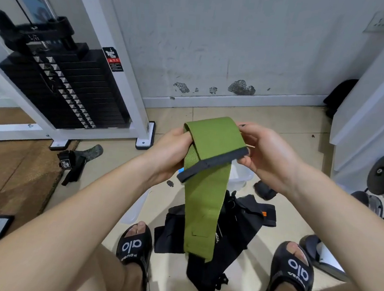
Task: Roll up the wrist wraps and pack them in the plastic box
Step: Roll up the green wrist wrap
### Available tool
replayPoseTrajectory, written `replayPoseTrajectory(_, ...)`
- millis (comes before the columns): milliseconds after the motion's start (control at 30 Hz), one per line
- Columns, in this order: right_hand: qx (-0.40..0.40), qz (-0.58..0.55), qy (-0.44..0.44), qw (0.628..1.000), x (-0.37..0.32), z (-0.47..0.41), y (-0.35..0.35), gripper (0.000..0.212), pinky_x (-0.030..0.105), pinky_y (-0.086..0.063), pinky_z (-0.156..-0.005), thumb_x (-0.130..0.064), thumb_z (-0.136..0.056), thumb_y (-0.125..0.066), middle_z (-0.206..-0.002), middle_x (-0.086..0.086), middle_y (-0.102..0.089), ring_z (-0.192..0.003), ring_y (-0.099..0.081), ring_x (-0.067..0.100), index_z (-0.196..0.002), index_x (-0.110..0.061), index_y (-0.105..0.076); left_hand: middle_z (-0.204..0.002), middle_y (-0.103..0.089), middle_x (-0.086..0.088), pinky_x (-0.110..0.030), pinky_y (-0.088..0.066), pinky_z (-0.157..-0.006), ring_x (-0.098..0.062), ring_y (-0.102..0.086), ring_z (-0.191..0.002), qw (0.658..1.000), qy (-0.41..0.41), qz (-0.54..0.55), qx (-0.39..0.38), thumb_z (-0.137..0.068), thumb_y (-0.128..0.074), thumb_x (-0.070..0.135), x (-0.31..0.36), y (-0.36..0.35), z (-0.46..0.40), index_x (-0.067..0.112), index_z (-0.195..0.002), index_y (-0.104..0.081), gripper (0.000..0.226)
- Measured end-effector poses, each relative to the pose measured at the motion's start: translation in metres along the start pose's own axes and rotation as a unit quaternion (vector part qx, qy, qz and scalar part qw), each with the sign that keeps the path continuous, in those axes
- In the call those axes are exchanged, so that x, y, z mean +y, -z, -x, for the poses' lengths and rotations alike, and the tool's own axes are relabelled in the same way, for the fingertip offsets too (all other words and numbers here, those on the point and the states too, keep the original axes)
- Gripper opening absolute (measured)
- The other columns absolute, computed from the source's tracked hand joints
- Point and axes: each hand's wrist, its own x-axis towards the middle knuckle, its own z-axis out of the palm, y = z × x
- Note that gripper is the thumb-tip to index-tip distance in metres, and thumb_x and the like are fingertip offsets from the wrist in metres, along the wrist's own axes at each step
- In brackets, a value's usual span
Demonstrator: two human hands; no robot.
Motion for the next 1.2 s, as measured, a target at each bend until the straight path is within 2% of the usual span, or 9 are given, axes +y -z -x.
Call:
replayPoseTrajectory(167, -0.004, 0.078, -0.043, 0.996, 0.008, 0.002, -0.003, 0.021, 0.023, -0.055, -0.067, -0.018, -0.099, -0.053, -0.076, -0.005, -0.069, -0.070, -0.059, 0.012, -0.091, -0.020, -0.072, -0.074, -0.072, 0.004, -0.017, -0.050, -0.050, -0.008, -0.067, -0.060, 0.998, 0.061, 0.008, 0.002, -0.103, -0.055, 0.017, 0.000, 0.004, 0.002, 0.015, -0.090, -0.071, 0.021)
replayPoseTrajectory(267, -0.026, 0.090, -0.077, 0.993, 0.010, 0.004, -0.003, 0.032, 0.028, -0.057, -0.072, -0.035, -0.098, -0.055, -0.068, -0.010, -0.063, -0.063, -0.059, 0.008, -0.070, -0.028, -0.070, -0.103, -0.077, -0.006, -0.032, -0.056, -0.081, -0.019, -0.071, -0.087, 0.993, 0.110, 0.036, 0.005, -0.096, -0.064, 0.024, 0.002, 0.003, 0.004, 0.010, -0.112, -0.075, 0.023)
replayPoseTrajectory(367, -0.043, 0.112, -0.066, 0.991, 0.009, 0.000, -0.002, 0.016, 0.038, -0.058, -0.094, -0.044, -0.091, -0.065, -0.083, -0.010, -0.064, -0.079, -0.062, 0.012, -0.088, -0.031, -0.074, -0.110, -0.078, -0.014, -0.039, -0.055, -0.097, -0.024, -0.072, -0.095, 0.993, 0.113, 0.041, 0.004, -0.092, -0.073, 0.029, 0.000, 0.002, 0.005, 0.000, -0.122, -0.072, 0.042)
replayPoseTrajectory(467, -0.026, 0.161, -0.030, 0.986, 0.008, -0.003, -0.001, 0.048, 0.045, -0.053, -0.105, -0.060, -0.079, -0.076, -0.113, -0.006, -0.072, -0.103, -0.068, 0.017, -0.117, -0.031, -0.072, -0.091, -0.078, -0.010, -0.029, -0.057, -0.071, -0.020, -0.071, -0.080, 0.994, 0.110, 0.029, -0.003, -0.103, -0.060, 0.031, -0.003, 0.001, 0.004, 0.003, -0.106, -0.074, 0.032)
replayPoseTrajectory(533, -0.014, 0.175, 0.000, 0.984, 0.009, -0.002, -0.003, 0.052, 0.039, -0.053, -0.098, -0.060, -0.081, -0.075, -0.121, 0.003, -0.073, -0.109, -0.068, 0.018, -0.122, -0.028, -0.070, -0.111, -0.076, -0.014, -0.038, -0.052, -0.086, -0.026, -0.066, -0.097, 0.994, 0.107, -0.004, -0.014, -0.106, -0.055, 0.036, -0.005, 0.000, 0.002, 0.003, -0.119, -0.072, 0.039)
replayPoseTrajectory(633, 0.025, 0.150, 0.003, 0.988, 0.012, -0.004, -0.003, 0.039, 0.027, -0.053, -0.073, -0.047, -0.097, -0.065, -0.107, 0.005, -0.077, -0.088, -0.067, 0.018, -0.118, -0.015, -0.072, -0.113, -0.077, -0.011, -0.040, -0.049, -0.094, -0.024, -0.069, -0.098, 0.994, 0.090, -0.043, -0.042, -0.108, -0.050, 0.037, -0.005, -0.007, 0.005, 0.011, -0.109, -0.075, 0.037)
replayPoseTrajectory(867, 0.066, 0.123, -0.033, 0.990, 0.011, -0.002, -0.006, 0.042, 0.037, -0.049, -0.076, -0.035, -0.103, -0.058, -0.094, 0.013, -0.066, -0.086, -0.063, 0.027, -0.115, 0.003, -0.069, -0.112, -0.078, -0.003, -0.025, -0.059, -0.084, -0.016, -0.075, -0.101, 0.993, -0.014, -0.046, -0.106, -0.106, -0.057, 0.021, -0.006, -0.014, 0.008, 0.013, -0.125, -0.067, 0.023)
replayPoseTrajectory(1033, 0.032, 0.097, -0.056, 0.993, 0.006, 0.002, -0.007, 0.032, 0.032, -0.055, -0.061, -0.042, -0.101, -0.057, -0.073, -0.001, -0.063, -0.066, -0.060, 0.018, -0.103, -0.012, -0.067, -0.108, -0.078, -0.011, -0.044, -0.061, -0.088, -0.029, -0.076, -0.098, 0.997, -0.069, -0.029, -0.009, -0.102, -0.064, 0.014, -0.011, -0.008, -0.004, 0.004, -0.121, -0.067, 0.022)
replayPoseTrajectory(1200, 0.039, 0.165, -0.026, 0.985, 0.010, 0.007, -0.009, 0.056, 0.041, -0.061, -0.080, -0.046, -0.088, -0.075, -0.092, 0.003, -0.064, -0.073, -0.065, 0.017, -0.121, -0.004, -0.057, -0.105, -0.077, -0.018, -0.040, -0.060, -0.081, -0.027, -0.076, -0.090, 0.995, -0.062, -0.010, 0.078, -0.101, -0.066, 0.018, -0.011, -0.002, -0.017, -0.002, -0.117, -0.065, 0.025)
